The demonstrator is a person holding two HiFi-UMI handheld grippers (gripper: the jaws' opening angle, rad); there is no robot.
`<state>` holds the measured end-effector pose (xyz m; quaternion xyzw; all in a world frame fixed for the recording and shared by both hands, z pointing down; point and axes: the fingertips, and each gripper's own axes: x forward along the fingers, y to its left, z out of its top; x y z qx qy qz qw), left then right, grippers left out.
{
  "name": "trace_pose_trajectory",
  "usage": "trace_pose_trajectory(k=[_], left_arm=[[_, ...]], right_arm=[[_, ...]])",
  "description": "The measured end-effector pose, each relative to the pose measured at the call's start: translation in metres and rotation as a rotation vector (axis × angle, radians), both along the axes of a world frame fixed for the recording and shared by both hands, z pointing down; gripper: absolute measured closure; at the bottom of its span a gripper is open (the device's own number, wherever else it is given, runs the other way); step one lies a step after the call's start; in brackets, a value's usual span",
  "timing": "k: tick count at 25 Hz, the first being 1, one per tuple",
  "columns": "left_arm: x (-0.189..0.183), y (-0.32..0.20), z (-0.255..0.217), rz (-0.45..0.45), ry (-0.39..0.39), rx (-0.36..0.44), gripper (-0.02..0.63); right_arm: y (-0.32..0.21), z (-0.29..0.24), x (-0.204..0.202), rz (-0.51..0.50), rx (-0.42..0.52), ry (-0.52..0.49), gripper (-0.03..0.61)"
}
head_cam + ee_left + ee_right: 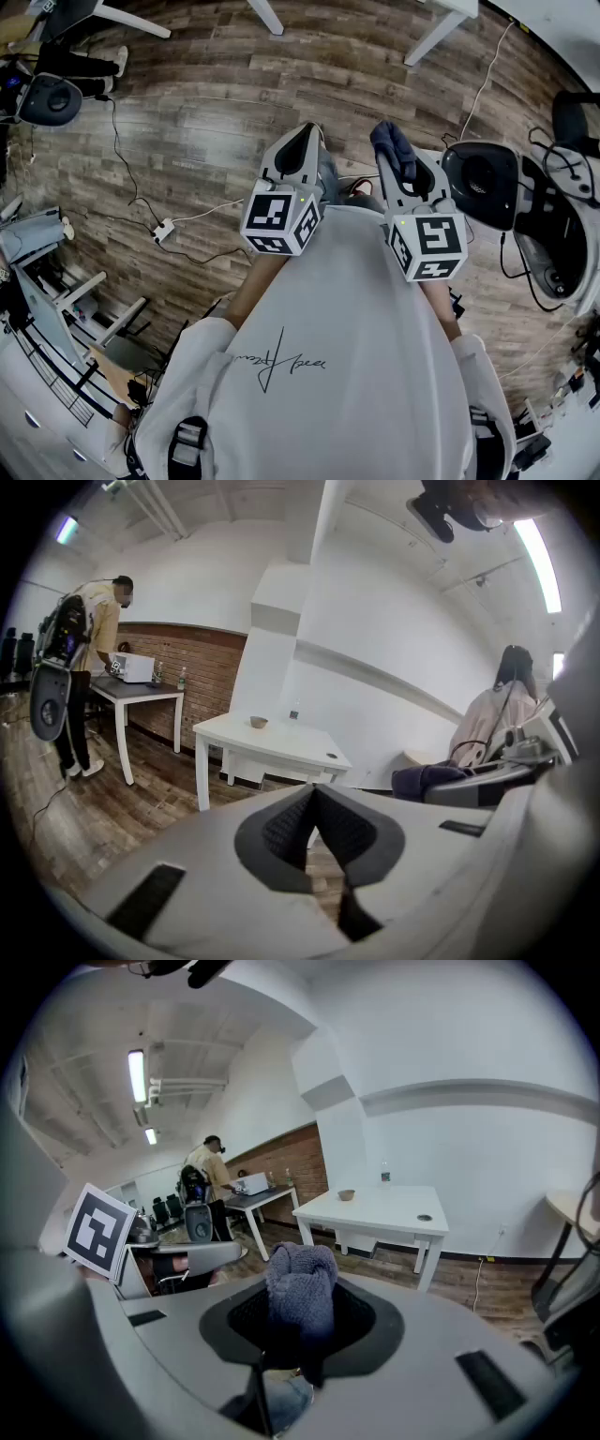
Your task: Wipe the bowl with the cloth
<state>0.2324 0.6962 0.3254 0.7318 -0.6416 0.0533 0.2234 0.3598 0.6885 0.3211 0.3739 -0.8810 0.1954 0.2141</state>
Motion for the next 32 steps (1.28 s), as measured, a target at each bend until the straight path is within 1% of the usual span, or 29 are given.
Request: trace_pose_trajectory(k=[3, 8, 12, 14, 18, 21, 24, 28, 30, 32], left_arm=[[-0.02, -0.015, -0.003, -0.003, 0.002, -0.005, 0.624], [-0.056, -0.044, -0.008, -0.039, -0.002, -0.013, 0.624], [-0.088, -0.08, 0.0, -0.035, 0.007, -0.032, 0.624], [-0.103, -0.097, 0.002, -0.024, 0.008, -0.037, 0.623], [-0.134, -0.121, -0.005, -0.004, 0.004, -0.014, 0.623], [-0.155, -0.134, -0.012, 0.005, -0.003, 0.011, 0.623], [-0.174, -0.143, -0.016, 0.008, -0.001, 0.024, 0.623], [-0.195, -0.151, -0.017, 0.001, 0.015, 0.034, 0.624], [-0.2, -0.152, -0.019, -0.002, 0.019, 0.042, 0.623], [-0.204, -0.154, -0.021, 0.001, 0.04, 0.04, 0.624]], right_arm=[[-0.015, -0.001, -0.02, -0.008, -0.006, 0.002, 0.462], [-0.045, -0.004, -0.052, -0.027, -0.012, 0.017, 0.462], [-0.083, 0.003, -0.088, -0.037, -0.026, 0.029, 0.462], [-0.101, 0.003, -0.106, -0.034, -0.026, 0.018, 0.462], [-0.123, -0.004, -0.135, -0.003, -0.019, -0.01, 0.46], [-0.136, -0.015, -0.152, 0.028, -0.006, -0.072, 0.46], [-0.146, -0.024, -0.168, 0.04, 0.001, -0.104, 0.46], [-0.156, -0.032, -0.186, 0.022, 0.021, -0.094, 0.459], [-0.159, -0.034, -0.19, 0.019, 0.033, -0.082, 0.459], [-0.163, -0.036, -0.194, 0.018, 0.036, -0.078, 0.459]])
